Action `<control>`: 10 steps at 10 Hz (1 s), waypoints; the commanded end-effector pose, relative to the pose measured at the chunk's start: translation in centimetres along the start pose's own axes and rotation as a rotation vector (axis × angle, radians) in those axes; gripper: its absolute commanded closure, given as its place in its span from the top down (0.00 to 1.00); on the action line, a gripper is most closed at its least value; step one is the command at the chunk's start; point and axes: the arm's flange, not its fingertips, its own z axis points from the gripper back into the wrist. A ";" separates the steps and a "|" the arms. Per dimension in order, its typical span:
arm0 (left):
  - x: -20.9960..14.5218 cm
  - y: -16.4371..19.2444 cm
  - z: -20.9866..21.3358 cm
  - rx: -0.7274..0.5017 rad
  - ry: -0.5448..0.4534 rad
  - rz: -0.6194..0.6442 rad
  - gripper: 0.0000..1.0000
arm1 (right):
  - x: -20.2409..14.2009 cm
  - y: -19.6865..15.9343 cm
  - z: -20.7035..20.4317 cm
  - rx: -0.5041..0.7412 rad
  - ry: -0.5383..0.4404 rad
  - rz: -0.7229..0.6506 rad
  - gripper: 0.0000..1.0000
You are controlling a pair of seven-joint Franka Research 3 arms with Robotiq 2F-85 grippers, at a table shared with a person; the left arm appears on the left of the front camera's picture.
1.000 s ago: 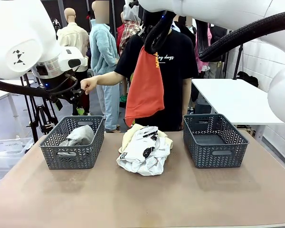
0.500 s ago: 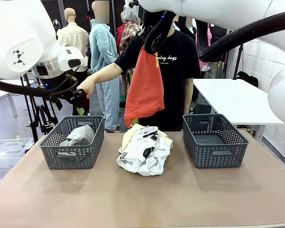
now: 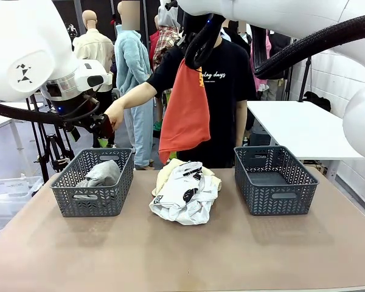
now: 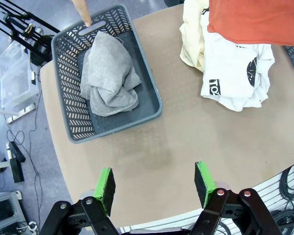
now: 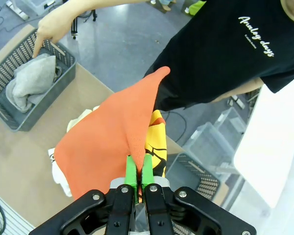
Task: Sort the tops and bottoms.
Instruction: Sort the clothes according to human instructions.
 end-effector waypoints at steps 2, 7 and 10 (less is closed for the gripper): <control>-0.2 0.1 -0.1 0.018 -0.011 0.006 0.85 | -0.1 -0.1 0.3 0.003 -0.012 -0.003 0.00; -0.2 0.1 -0.1 0.018 -0.011 0.006 0.85 | -0.1 -0.1 0.3 0.003 -0.012 -0.003 0.00; -0.2 0.1 -0.1 0.018 -0.011 0.006 0.85 | 0.0 0.0 0.0 0.000 0.000 0.000 0.00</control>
